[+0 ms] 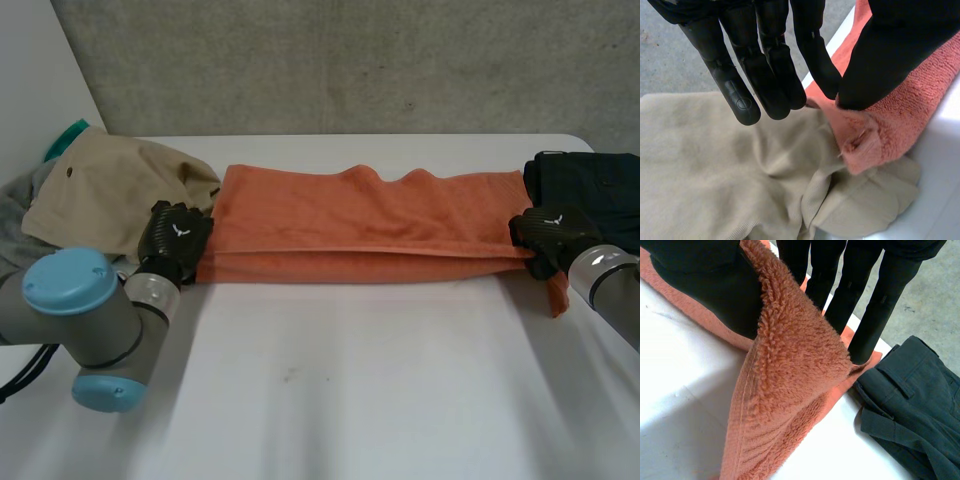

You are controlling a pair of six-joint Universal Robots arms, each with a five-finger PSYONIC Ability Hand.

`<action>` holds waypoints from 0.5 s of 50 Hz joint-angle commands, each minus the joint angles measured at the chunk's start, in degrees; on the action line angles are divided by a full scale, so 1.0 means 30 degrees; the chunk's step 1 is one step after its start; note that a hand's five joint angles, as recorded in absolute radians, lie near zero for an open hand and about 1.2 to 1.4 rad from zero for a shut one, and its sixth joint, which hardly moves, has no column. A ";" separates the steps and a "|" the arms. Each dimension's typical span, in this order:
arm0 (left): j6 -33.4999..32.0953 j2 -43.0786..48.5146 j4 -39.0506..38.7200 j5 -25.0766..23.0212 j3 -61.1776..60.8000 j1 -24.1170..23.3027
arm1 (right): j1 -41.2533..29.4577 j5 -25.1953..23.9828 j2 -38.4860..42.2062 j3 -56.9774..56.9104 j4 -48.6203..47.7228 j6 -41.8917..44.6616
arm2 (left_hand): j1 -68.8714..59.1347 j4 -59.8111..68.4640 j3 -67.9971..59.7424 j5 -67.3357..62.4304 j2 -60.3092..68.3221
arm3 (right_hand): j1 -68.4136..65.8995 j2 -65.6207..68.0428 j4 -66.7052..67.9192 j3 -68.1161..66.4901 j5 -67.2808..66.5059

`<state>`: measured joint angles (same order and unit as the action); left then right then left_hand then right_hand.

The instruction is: Fold the laundry.

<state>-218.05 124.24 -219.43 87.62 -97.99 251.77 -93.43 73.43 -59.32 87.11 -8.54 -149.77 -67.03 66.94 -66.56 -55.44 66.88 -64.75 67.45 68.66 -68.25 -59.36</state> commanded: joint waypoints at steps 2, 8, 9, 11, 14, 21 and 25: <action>0.0232 -0.0807 0.0254 -0.1228 -0.1087 0.0980 | 0.0001 0.0045 -0.0062 0.0086 0.0004 -0.0117 | -0.4324 0.4355 -0.4480 -0.4854 0.4374 | -0.5082 0.4184 0.3781 -0.3918 -0.3548; 0.0874 -0.1918 0.0371 -0.1257 -0.1993 0.1039 | 0.0235 0.0191 -0.0149 -0.0207 0.1115 -0.0292 | -0.4324 0.4355 -0.4480 -0.4854 0.4374 | 0.8558 -0.9457 -0.9859 0.9722 1.0092; 0.0992 -0.2125 0.0400 -0.1257 -0.2141 0.1039 | 0.0323 0.0220 -0.0208 -0.0265 0.1379 -0.0322 | -0.4324 0.4355 -0.4480 -0.4854 0.4374 | 0.8801 -0.9699 -1.0102 0.9965 1.0335; 0.1284 -0.2535 0.0430 -0.1316 -0.2405 0.0981 | 0.0702 0.0249 -0.0296 -0.0614 0.2371 -0.0439 | -0.4324 0.4355 -0.4480 -0.4854 0.4374 | 0.8803 -0.9702 -1.0105 0.9967 1.0337; 0.1812 -0.3297 0.0430 -0.1345 -0.2728 0.0922 | 0.1084 0.0221 -0.0296 -0.0967 0.3370 -0.0439 | -0.4324 0.4355 -0.4480 -0.4854 0.4374 | 0.8134 -0.9033 -0.9436 0.9298 0.9668; 0.2370 -0.4206 0.1189 -0.1316 -0.2787 0.0980 | 0.1583 0.0161 0.0376 -0.1730 0.4457 -0.0117 | -0.4324 0.4355 -0.4480 -0.4854 0.4374 | -0.5082 0.4184 0.3781 -0.3918 -0.3548; 0.2224 -0.4908 0.3003 -0.1345 -0.2904 0.0893 | 0.1583 0.0220 0.0261 -0.1351 0.4516 0.0584 | -0.4324 0.4355 -0.4480 -0.4854 0.4374 | -0.5082 0.4184 0.3781 -0.3918 -0.3548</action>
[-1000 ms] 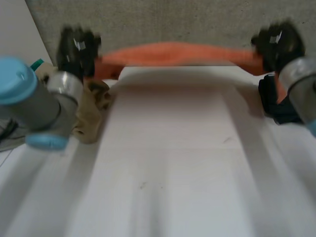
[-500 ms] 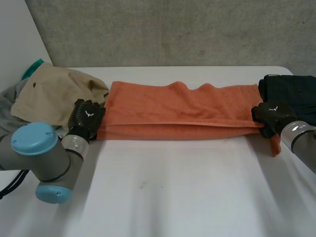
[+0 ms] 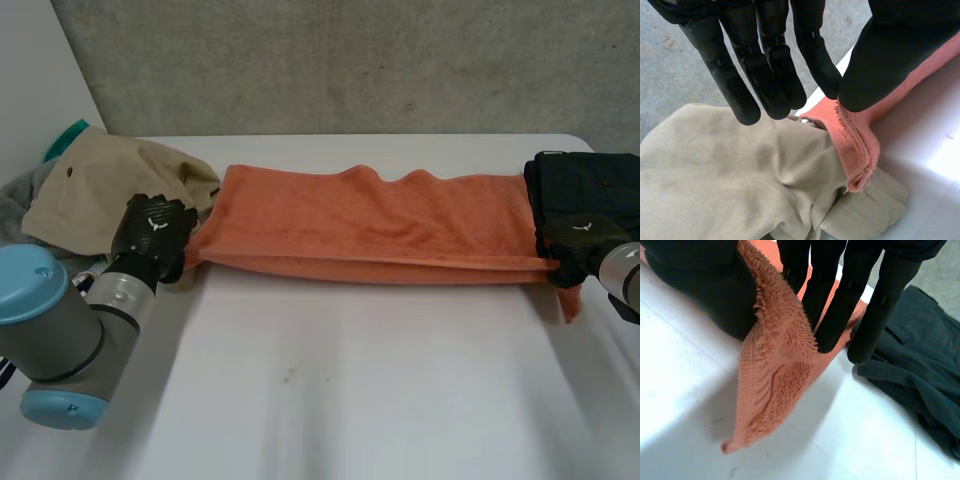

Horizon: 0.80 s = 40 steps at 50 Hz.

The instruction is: Fold the laundry.

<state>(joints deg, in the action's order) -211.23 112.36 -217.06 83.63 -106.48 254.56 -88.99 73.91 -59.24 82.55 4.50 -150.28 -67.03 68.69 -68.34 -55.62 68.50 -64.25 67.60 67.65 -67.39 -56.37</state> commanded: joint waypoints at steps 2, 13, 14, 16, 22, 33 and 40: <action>-0.0051 -0.1474 0.3324 -0.0014 -0.0217 -0.0097 | 0.0073 -0.0057 0.0002 0.0663 0.0200 0.1689 | -0.4324 0.3770 -0.3886 -0.4792 0.3833 | -0.5249 0.4133 0.4118 -0.4202 -0.4545; -0.1014 -0.8444 1.2287 -0.0072 -0.2268 -0.0507 | 0.0832 0.0059 -0.5326 0.3885 0.5666 0.8098 | -0.4324 0.3770 -0.3886 -0.4792 0.3833 | -0.5249 0.4133 0.4118 -0.4202 -0.4545; -0.1365 -0.8913 1.3136 -0.0072 -0.2385 -0.0507 | 0.0979 0.0088 -0.5623 0.4121 0.6404 0.8749 | -0.4324 0.3770 -0.3886 -0.4792 0.3833 | -0.5249 0.4133 0.4118 -0.4202 -0.4545; -0.2420 -1.0174 1.5802 -0.0043 -0.2912 -0.0478 | 0.1447 0.0089 -0.6238 0.4648 0.7927 0.9980 | -0.4324 0.3770 -0.3886 -0.4792 0.3833 | -0.5249 0.4133 0.4118 -0.4202 -0.4545; -0.3654 -1.1409 1.9124 -0.0073 -0.3588 -0.0683 | 0.3148 -0.0291 -0.7237 0.5940 1.1860 1.3179 | -0.4324 0.3770 -0.3886 -0.4792 0.3833 | -0.5249 0.4133 0.4118 -0.4202 -0.4545; -0.3684 -0.5912 1.1748 0.0191 -0.0169 -0.0858 | 0.2623 -0.0322 -0.4780 0.3248 0.6943 0.9345 | -0.4324 0.3770 -0.3886 -0.4792 0.3833 | -0.5249 0.4133 0.4118 -0.4202 -0.4545; -0.3595 -0.0780 0.8694 0.0366 0.4404 -0.1678 | 0.0924 0.0146 -0.1528 -0.0004 0.3778 0.8053 | -0.4324 0.3770 -0.3886 -0.4792 0.3833 | -0.5249 0.4133 0.4118 -0.4202 -0.4545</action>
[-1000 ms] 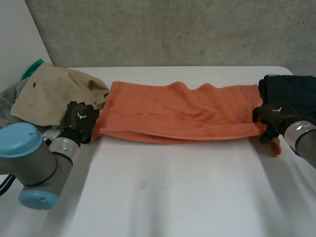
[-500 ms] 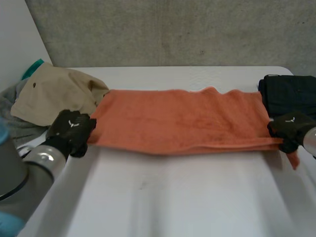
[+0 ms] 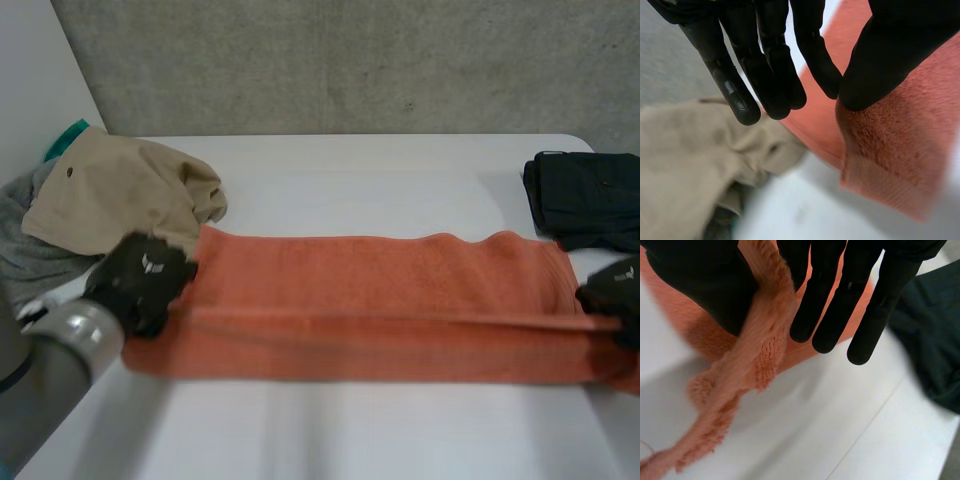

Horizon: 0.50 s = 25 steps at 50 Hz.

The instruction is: Fold the laundry.

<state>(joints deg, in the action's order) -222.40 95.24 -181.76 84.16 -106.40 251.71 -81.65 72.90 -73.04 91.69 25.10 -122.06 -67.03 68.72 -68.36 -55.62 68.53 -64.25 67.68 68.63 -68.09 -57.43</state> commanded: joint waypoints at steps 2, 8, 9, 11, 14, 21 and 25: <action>0.0099 0.6773 -0.3749 0.0569 0.6280 -0.1224 | -0.1845 0.0863 0.3835 -0.3810 -0.3733 -0.1444 | -0.4324 0.3761 -0.3882 -0.4793 0.3824 | -0.5250 0.4106 0.3790 -0.3969 -0.4191; -0.0106 1.1632 -0.4307 0.2150 1.1664 -0.1665 | -0.2901 0.2269 0.6444 -0.6301 -0.6018 -0.1415 | -0.4324 0.3761 -0.3882 -0.4793 0.3824 | -0.5250 0.4106 0.3790 -0.3969 -0.4191; -0.0135 1.2136 -0.4278 0.2240 1.2228 -0.1665 | -0.2959 0.2416 0.6737 -0.6594 -0.6340 -0.1414 | -0.4324 0.3761 -0.3882 -0.4793 0.3824 | -0.5250 0.4106 0.3790 -0.3969 -0.4191; -0.0165 1.3074 -0.4307 0.2270 1.3254 -0.1666 | -0.3164 0.2592 0.7438 -0.7267 -0.7246 -0.1298 | -0.4324 0.3761 -0.3882 -0.4793 0.3824 | -0.5250 0.4106 0.3790 -0.3969 -0.4191; -0.0165 1.4365 -0.4453 0.2241 1.4780 -0.1694 | -0.3340 0.2593 0.8056 -0.7826 -0.8186 -0.1413 | -0.4324 0.3761 -0.3882 -0.4793 0.3824 | -0.5250 0.4106 0.3790 -0.3969 -0.4191; -0.0048 1.5627 -0.5945 0.2270 1.6452 -0.1753 | -0.4014 0.2652 0.9551 -0.8589 -1.1848 -0.1327 | -0.4324 0.3761 -0.3882 -0.4793 0.3824 | 1.2146 -1.3291 -1.3606 1.3428 1.3206; -0.0106 1.5569 -0.6972 0.2387 1.6336 -0.1958 | -0.4248 0.2681 0.9553 -0.8502 -1.3575 -0.1648 | 1.2410 -1.2973 1.2853 1.1941 -1.2911 | 1.8083 -1.9227 -1.9543 1.9365 1.9143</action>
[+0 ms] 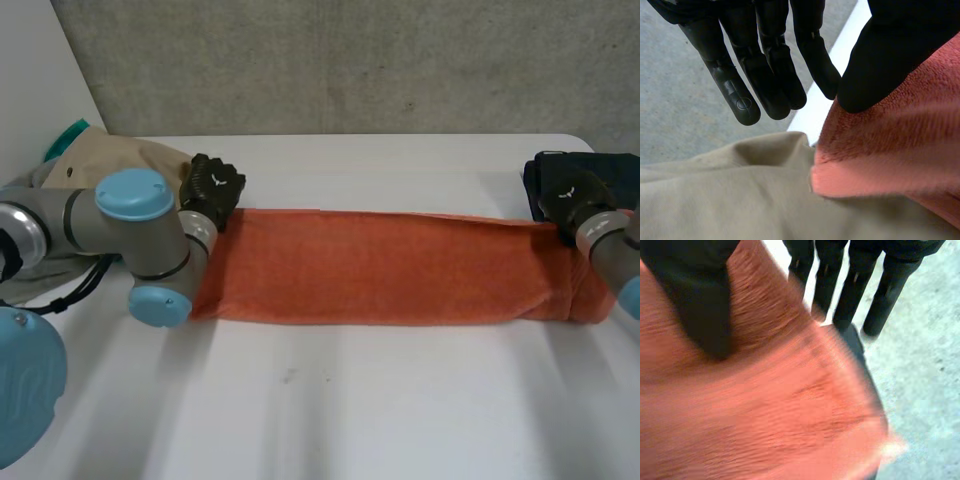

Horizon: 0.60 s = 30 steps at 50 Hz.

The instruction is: Fold the laundry.

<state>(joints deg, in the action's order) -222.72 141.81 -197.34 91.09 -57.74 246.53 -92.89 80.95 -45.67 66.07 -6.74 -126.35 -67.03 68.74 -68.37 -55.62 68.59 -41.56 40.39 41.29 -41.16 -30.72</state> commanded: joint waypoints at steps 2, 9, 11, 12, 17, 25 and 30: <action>0.0002 0.0044 -0.2157 0.0076 0.0029 -0.0380 | -0.0529 0.0000 0.0341 0.0124 -0.3114 -0.0245 | 1.9009 -1.9580 1.9458 1.8542 -1.9531 | 1.0521 -1.0130 -1.0429 1.0386 1.0239; -0.0057 -0.0452 -0.2246 0.0046 -0.0994 -0.0702 | -0.0383 -0.0117 -0.1092 0.1352 -0.3056 -0.1913 | 1.9009 -1.9580 1.9458 1.8542 -1.9531 | 1.0521 -1.0130 -1.0429 1.0386 1.0239; 0.0001 -0.1008 -0.2216 0.0047 -0.1317 -0.0820 | -0.0296 -0.0146 -0.2172 0.2081 -0.2795 -0.2731 | 1.9009 -1.9580 1.9458 1.8542 -1.9531 | 1.0521 -1.0130 -1.0429 1.0386 1.0239; 0.0060 -0.1272 -0.2187 0.0047 -0.1522 -0.0878 | -0.0295 -0.0175 -0.2527 0.2377 -0.2618 -0.2997 | 1.9009 -1.9580 1.9458 1.8542 -1.9531 | 1.0521 -1.0130 -1.0429 1.0386 1.0239; 0.0177 -0.3322 -0.2070 0.0018 -0.3601 -0.0762 | 0.0406 -0.1081 -0.4548 0.3842 -0.0747 -0.4374 | 1.9009 -1.9580 1.9458 1.8542 -1.9531 | 1.0521 -1.0130 -1.0429 1.0386 1.0239; 0.0674 -0.7129 -0.1953 -0.0100 -0.7875 -0.0820 | 0.2193 -0.2020 -0.6777 0.5513 0.5610 -0.5694 | 1.9009 -1.9580 1.9458 1.8542 -1.9531 | 0.5791 -0.5401 -0.5700 0.5657 0.5510; 0.1377 -0.8801 -0.2040 -0.0188 -1.0046 -0.0879 | 0.3395 -0.2518 -0.7306 0.7239 0.7317 -0.6193 | 1.9009 -1.9580 1.9458 1.8542 -1.9531 | 0.3764 -0.3374 -0.3673 0.3630 0.3483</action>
<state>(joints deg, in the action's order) -220.64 120.92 -203.23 90.83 -80.78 244.13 -86.25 74.65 -66.00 83.23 9.10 -143.50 -10.65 11.49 -12.08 -2.92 11.87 -24.66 24.16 24.45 -24.39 -14.82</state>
